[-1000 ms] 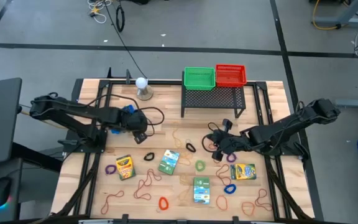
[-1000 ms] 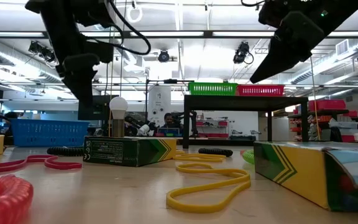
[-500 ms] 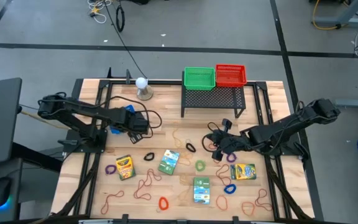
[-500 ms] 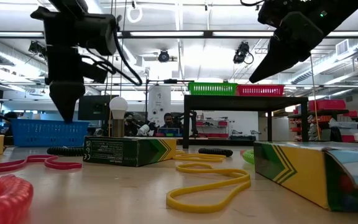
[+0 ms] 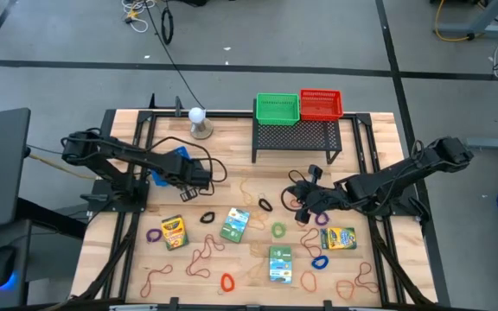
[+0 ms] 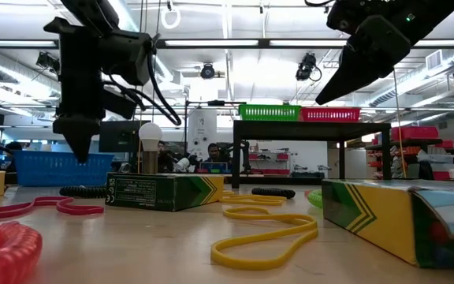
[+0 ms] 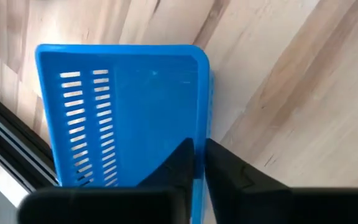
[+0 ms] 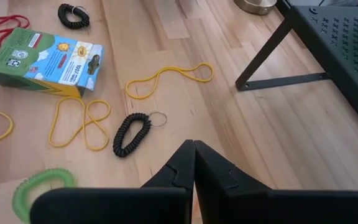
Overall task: Pick & Place Office Desk Supplies
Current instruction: Put the blue bin on the shelf
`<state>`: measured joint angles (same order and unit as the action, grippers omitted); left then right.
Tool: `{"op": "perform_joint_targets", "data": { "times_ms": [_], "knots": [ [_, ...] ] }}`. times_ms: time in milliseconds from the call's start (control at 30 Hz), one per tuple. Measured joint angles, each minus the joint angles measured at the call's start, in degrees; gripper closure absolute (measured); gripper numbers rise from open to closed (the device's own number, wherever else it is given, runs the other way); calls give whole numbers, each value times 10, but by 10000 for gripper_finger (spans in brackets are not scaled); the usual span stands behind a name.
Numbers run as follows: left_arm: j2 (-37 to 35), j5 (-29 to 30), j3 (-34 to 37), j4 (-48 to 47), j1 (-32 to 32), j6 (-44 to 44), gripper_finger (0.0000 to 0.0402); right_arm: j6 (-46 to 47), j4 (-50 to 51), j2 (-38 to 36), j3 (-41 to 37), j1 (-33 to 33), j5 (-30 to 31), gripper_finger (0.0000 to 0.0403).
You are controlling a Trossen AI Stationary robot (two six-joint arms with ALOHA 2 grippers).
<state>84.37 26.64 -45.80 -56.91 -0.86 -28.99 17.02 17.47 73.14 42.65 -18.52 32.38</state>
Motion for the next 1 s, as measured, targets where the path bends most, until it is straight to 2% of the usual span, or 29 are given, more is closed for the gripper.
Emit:
{"op": "perform_joint_targets", "data": {
  "times_ms": [67, 300, 400, 533, 633, 833, 1000],
  "knots": [
    [-5, 10, 0, -1, -12, 8, 388, 0, 0, 0, 0, 0, 0, 392],
    [-54, 33, -8, -21, -80, 4, 386, 0, 0, 0, 0, 0, 1, 392],
    [-72, 35, -23, 5, -120, -12, 386, 1, 0, 0, 0, 0, 28, 391],
    [-67, 40, -31, 149, -169, 6, 386, 7, 0, 0, 0, 0, 46, 391],
    [-45, 50, -31, 291, -179, 46, 386, 14, 3, -5, 0, -3, 46, 391],
    [8, 33, -31, 515, -153, 151, 386, 36, 22, -35, 0, -19, 52, 391],
    [52, -1, -43, 602, -125, 193, 386, 40, 25, -63, 0, -46, 82, 391]
  ]
}}
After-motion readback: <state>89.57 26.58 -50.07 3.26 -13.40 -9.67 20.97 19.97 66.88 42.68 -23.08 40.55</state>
